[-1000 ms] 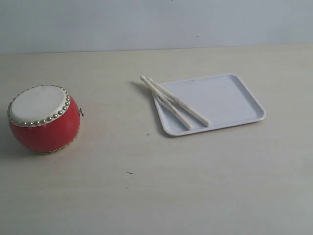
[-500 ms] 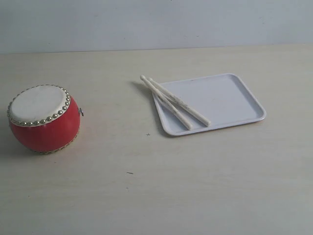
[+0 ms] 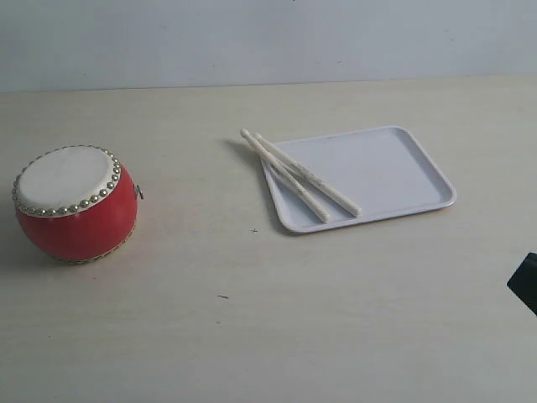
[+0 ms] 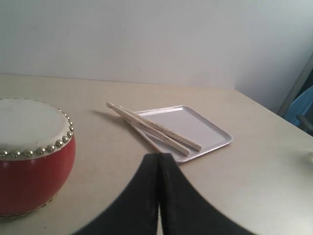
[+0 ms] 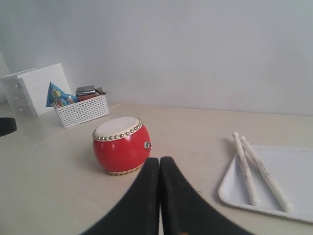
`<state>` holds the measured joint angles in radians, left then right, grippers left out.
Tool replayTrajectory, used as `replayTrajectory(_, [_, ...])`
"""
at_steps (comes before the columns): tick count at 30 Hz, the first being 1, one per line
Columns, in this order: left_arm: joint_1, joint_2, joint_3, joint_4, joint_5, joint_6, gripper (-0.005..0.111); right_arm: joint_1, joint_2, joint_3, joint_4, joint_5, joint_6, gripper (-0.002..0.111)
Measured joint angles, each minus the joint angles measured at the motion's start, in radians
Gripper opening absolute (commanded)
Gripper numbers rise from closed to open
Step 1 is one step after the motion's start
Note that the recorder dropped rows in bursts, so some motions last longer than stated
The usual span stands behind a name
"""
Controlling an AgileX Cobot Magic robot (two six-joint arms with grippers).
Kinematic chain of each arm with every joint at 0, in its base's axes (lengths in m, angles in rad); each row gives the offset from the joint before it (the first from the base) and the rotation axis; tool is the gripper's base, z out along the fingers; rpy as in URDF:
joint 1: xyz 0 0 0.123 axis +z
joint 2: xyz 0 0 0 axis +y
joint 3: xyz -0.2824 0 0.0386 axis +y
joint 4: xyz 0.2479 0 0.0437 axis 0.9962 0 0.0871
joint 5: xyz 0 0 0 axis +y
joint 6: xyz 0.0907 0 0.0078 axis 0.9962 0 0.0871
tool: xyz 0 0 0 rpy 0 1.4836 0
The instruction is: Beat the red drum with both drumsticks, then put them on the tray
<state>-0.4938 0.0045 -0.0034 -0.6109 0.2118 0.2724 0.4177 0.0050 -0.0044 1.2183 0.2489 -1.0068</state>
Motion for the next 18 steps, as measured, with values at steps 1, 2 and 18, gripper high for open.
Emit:
replayTrajectory(1, [0.000, 0.000, 0.000, 0.000, 0.000, 0.003, 0.000, 0.000, 0.000, 0.000, 0.002, 0.002, -0.002, 0.000])
replayTrajectory(2, [0.000, 0.000, 0.000, 0.000, 0.000, 0.004, 0.000, 0.000, 0.000, 0.000, 0.002, 0.006, -0.007, 0.000])
replayTrajectory(18, [0.000, 0.000, 0.000, 0.000, 0.175, 0.006, 0.000, 0.000, 0.000, 0.000, 0.002, 0.068, -0.010, 0.000])
